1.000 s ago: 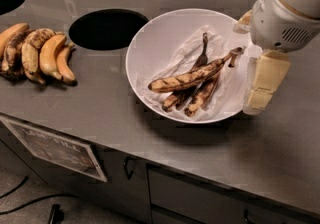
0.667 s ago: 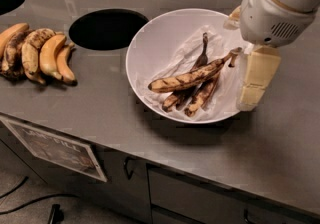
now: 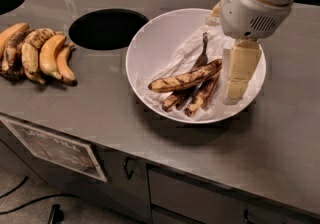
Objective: Pick banana from white bowl
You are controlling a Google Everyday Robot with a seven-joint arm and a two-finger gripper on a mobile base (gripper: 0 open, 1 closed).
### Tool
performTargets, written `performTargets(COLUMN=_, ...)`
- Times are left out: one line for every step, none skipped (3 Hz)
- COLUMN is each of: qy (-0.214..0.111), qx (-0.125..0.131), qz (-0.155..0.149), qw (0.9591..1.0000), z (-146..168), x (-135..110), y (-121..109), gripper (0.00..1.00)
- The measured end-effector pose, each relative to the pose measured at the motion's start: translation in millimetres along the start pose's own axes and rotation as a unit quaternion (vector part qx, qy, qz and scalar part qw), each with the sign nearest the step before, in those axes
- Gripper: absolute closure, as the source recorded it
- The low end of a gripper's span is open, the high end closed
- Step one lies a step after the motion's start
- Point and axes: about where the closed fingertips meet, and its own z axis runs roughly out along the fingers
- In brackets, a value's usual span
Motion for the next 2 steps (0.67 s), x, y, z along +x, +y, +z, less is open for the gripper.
performTargets(qy=-0.004, qx=-0.003, qz=-0.008, qw=1.0, z=9.4, x=-5.3, y=-4.8, gripper=0.0)
performTargets(qy=-0.008, qx=-0.008, qz=-0.011, qw=0.9999, z=18.2, x=-7.3, y=-8.4, gripper=0.02)
